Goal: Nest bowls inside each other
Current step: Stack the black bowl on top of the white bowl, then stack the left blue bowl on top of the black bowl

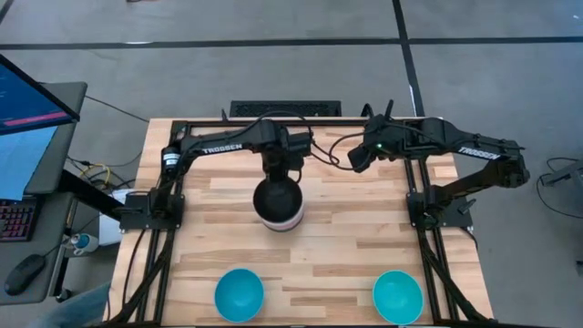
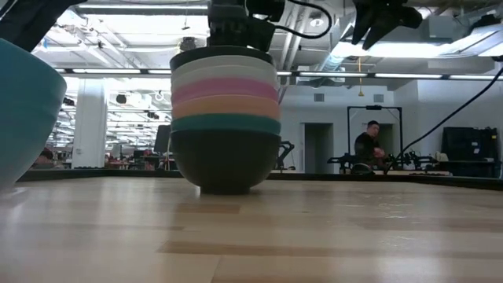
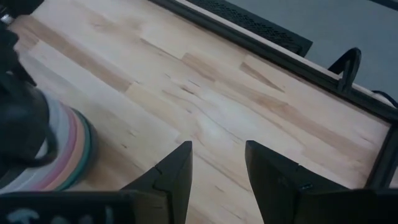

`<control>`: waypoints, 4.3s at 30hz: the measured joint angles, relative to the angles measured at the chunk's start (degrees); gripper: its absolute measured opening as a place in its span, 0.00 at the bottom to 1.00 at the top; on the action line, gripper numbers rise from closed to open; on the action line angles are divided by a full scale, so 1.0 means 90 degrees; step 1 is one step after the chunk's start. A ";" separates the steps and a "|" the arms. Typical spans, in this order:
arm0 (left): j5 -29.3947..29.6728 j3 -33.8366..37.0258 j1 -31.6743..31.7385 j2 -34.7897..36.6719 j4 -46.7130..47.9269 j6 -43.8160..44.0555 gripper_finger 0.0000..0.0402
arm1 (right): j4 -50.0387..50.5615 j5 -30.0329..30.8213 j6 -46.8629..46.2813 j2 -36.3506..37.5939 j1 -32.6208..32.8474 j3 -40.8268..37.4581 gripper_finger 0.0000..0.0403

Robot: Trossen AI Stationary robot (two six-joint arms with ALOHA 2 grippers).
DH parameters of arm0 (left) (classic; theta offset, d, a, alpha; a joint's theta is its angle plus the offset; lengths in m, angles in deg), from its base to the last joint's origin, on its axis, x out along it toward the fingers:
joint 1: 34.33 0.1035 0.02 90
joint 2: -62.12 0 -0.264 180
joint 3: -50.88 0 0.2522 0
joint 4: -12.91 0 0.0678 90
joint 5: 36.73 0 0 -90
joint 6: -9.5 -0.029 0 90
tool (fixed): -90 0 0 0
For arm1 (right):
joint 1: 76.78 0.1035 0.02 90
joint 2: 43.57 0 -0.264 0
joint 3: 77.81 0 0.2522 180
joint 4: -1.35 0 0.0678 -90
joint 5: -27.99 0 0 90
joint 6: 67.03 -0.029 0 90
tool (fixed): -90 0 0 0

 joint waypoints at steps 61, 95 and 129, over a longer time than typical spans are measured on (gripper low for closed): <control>0.0687 0.0198 0.0194 0.1346 -0.0736 -0.0363 0.10 | 0.0281 0.0028 0.0430 0.0001 -0.0249 0.0005 0.42; 0.0368 0.6931 -0.5004 0.4377 -0.4131 0.5383 0.40 | 0.0060 0.0125 0.0212 0.0478 0.0157 -0.0005 0.40; -0.0107 0.7069 -0.4655 0.2844 -0.5775 0.4763 0.03 | 0.0608 0.0077 0.0155 0.0499 0.0266 0.0002 0.38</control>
